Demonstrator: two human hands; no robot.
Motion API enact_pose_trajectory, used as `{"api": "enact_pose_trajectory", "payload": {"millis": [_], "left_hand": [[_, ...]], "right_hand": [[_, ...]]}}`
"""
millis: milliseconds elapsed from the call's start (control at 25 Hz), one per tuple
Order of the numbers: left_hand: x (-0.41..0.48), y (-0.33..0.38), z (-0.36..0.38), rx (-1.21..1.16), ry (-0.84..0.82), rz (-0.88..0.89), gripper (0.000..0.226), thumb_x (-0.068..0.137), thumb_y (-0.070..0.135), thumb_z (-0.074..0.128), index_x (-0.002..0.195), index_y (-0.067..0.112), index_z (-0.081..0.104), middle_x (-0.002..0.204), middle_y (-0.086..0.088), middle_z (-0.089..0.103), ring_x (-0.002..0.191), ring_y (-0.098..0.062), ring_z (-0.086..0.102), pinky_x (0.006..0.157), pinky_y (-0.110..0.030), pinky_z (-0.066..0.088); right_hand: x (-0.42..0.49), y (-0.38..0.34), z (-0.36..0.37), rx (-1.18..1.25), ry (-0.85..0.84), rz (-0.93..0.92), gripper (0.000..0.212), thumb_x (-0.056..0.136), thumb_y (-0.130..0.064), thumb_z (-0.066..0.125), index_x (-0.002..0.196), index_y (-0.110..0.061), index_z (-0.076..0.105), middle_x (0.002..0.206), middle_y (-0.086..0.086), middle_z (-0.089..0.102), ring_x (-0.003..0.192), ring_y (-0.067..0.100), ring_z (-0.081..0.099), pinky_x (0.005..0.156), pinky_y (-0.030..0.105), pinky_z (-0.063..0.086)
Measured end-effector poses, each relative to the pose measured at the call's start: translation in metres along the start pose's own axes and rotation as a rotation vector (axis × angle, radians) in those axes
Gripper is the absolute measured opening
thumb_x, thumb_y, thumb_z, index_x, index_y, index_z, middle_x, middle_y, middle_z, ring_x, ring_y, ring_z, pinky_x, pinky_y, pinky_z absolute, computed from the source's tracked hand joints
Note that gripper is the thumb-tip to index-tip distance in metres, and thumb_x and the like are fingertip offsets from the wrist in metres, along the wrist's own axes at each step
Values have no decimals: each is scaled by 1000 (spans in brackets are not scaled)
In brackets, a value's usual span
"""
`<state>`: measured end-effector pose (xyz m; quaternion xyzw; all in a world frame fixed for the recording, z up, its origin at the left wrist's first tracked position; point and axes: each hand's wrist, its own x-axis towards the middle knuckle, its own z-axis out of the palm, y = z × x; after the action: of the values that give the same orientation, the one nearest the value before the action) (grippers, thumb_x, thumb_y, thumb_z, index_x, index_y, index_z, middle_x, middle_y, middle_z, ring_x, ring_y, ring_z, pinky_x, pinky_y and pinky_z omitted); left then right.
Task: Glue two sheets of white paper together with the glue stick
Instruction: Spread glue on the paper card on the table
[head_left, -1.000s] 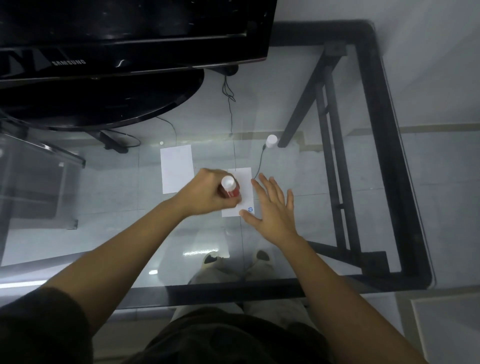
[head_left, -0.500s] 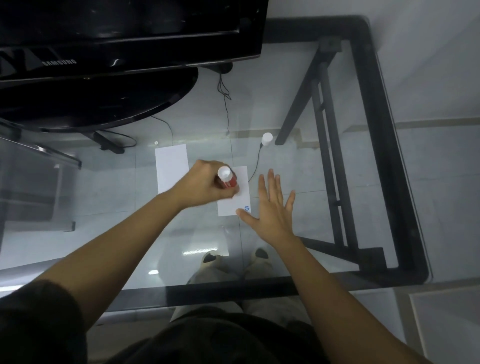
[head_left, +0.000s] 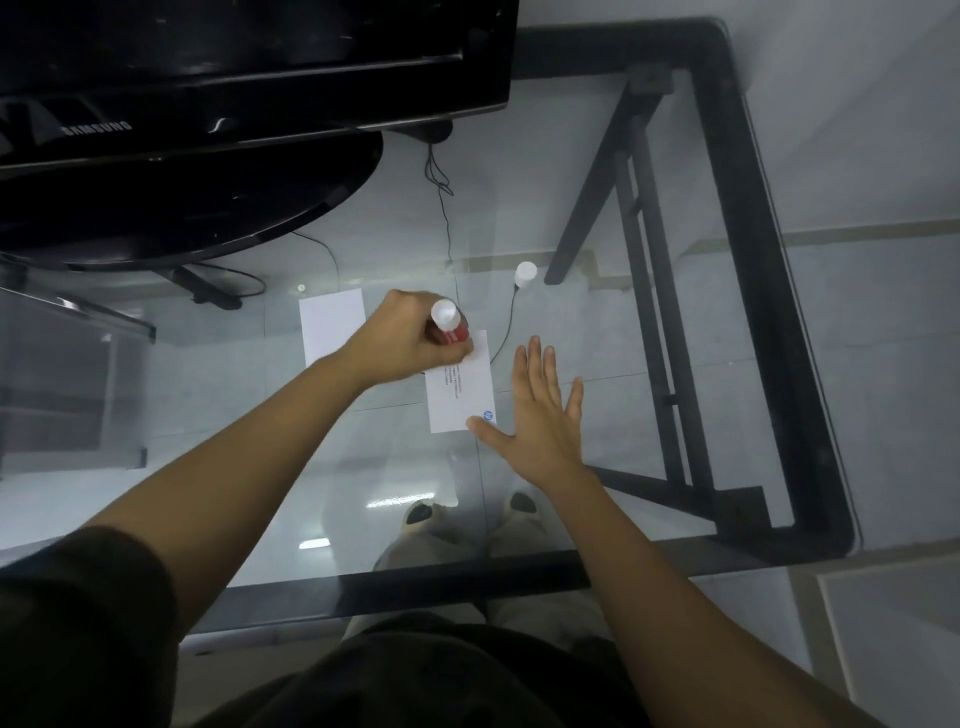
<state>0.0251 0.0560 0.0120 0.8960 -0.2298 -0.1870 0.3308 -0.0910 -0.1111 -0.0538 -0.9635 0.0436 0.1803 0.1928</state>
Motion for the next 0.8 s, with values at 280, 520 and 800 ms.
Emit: {"api": "enact_pose_trajectory", "payload": {"millis": [280,520,800], "left_hand": [[-6,9,7,22,-139,104,23,74,26,75,86,8,68,82,-7,70,73,-17,63,68,-28,51],[10,4,-3,0,-65,60,17,74,27,74,83,13,69,83,-2,71,76,-15,65,70,-25,51],[-2,18,8,40,-287,259,17,72,20,76,85,10,72,83,-3,73,73,-14,66,71,-24,50]], "right_hand": [[0,-1,-1,-17,7,-4,99,78,-74,35,145,-20,-13,155,2,-21,129,12,-37,103,45,-24],[0,-2,-1,-8,-18,7,100,78,-73,37,144,-20,-16,154,1,-23,131,13,-35,104,46,-23],[-1,-3,-3,-38,-10,14,98,77,-75,32,145,-21,-14,155,2,-21,140,20,-23,104,47,-22]]}}
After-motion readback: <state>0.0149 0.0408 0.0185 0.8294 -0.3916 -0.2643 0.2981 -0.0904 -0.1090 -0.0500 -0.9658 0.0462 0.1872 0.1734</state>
